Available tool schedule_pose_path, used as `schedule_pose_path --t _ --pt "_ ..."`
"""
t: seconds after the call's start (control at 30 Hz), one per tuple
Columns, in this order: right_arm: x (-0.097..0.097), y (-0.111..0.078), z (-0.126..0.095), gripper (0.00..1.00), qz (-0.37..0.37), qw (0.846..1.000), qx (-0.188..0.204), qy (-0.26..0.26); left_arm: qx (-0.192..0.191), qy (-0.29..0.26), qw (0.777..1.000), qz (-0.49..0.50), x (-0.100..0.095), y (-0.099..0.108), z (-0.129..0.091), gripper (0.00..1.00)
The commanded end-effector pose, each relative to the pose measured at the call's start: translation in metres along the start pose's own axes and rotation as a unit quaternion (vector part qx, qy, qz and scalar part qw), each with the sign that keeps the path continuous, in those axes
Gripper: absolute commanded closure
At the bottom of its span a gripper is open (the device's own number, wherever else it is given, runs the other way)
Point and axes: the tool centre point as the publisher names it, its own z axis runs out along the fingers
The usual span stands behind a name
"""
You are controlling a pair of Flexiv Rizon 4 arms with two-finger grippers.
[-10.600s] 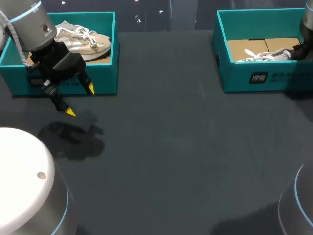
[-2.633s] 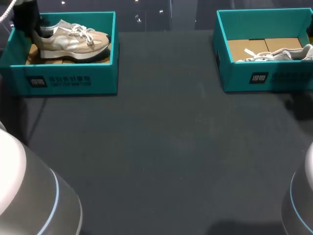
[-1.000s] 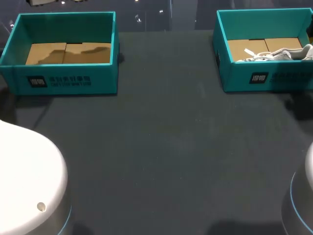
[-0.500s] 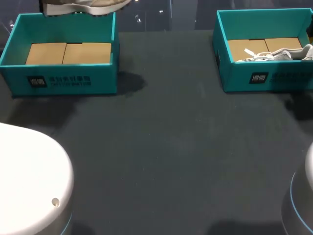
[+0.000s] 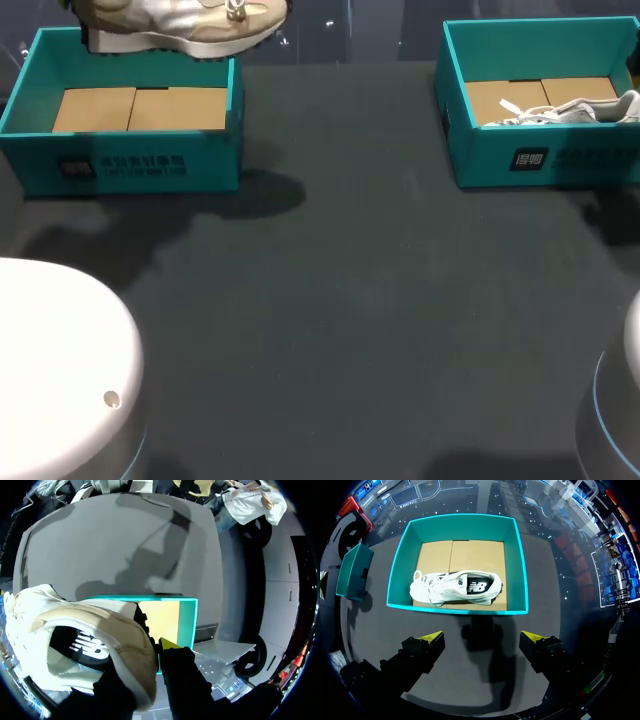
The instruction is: Take the shoe out of the shoebox, open the shoe tongue, remove and reinsert the insole, then place the shoe into the shoebox
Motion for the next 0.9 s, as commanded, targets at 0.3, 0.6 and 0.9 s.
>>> schedule_pose_path --t 0.3,0.6,0.9 --pt "0.001 -0.001 0.000 0.00 0.000 1.000 0.000 -0.001 -0.007 -0.021 0.998 0.061 -0.085 -0.110 0.005 1.00" --pt "0.001 -0.001 0.000 0.00 0.000 1.000 0.000 -0.001 0.012 -0.034 0.997 0.061 -0.138 -0.166 0.014 1.00" --pt "0.001 -0.001 0.000 0.00 0.000 1.000 0.000 -0.001 0.027 -0.020 0.999 0.035 -0.173 -0.207 0.024 1.00"
